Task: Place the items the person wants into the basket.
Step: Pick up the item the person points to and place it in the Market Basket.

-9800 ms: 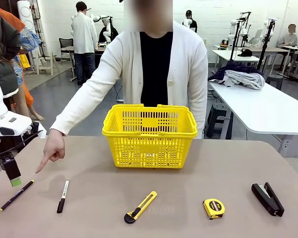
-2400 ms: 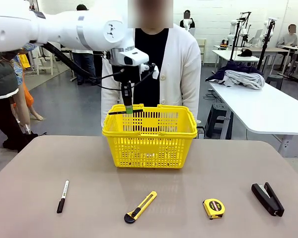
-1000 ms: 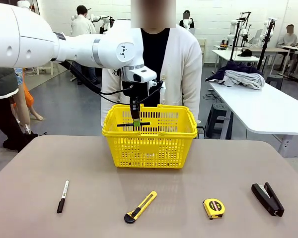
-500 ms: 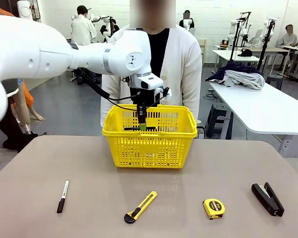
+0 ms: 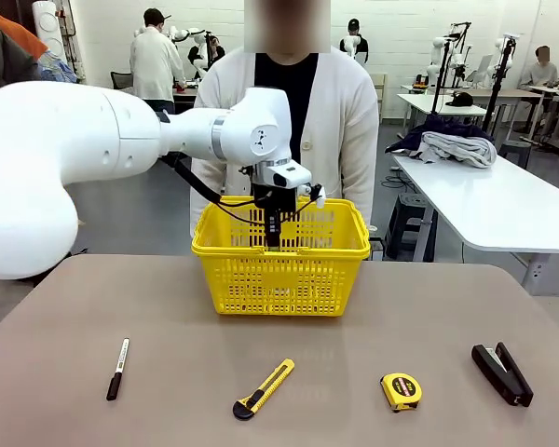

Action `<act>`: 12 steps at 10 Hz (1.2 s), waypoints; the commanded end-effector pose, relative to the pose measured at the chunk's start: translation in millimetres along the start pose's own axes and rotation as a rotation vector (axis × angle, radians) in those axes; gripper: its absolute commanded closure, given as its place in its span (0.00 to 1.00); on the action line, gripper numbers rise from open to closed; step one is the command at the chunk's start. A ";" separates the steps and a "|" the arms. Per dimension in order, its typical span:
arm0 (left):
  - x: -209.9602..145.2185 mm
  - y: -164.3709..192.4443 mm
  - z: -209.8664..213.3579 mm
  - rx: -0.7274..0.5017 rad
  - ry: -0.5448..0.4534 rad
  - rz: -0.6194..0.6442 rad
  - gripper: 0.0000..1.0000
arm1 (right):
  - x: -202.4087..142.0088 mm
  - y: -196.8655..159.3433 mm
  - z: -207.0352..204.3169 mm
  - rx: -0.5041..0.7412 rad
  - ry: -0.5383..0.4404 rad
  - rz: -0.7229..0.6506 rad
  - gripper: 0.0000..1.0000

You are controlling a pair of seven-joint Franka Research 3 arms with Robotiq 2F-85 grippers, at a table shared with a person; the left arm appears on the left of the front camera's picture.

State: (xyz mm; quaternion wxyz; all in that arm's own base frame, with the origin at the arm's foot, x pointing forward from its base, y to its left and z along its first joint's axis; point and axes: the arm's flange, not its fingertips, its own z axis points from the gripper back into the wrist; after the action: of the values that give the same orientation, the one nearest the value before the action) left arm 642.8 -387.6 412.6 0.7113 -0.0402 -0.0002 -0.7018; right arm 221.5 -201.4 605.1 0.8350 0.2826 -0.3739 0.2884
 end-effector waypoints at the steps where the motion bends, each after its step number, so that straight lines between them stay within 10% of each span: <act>1: 16.9 19.0 8.0 -0.020 0.016 -0.029 0.89 | 2.4 -1.3 1.2 0.020 -0.023 0.014 0.00; 2: 18.8 18.7 5.2 -0.021 0.022 -0.034 0.89 | 2.4 -1.3 1.2 0.020 -0.023 0.014 0.00; 5: 20.8 17.3 3.3 -0.015 0.028 -0.056 0.06 | 2.4 -1.3 1.2 0.020 -0.023 0.014 0.00; 12: 22.2 16.5 1.9 -0.025 0.037 -0.064 0.00 | 2.4 -1.3 1.2 0.020 -0.023 0.014 0.00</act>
State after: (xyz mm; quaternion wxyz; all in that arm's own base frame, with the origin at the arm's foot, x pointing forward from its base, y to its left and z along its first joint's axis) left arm 645.2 -401.1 406.3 0.6960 -0.0436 0.0150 -0.7166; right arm 221.5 -201.3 605.0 0.8349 0.2827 -0.3739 0.2884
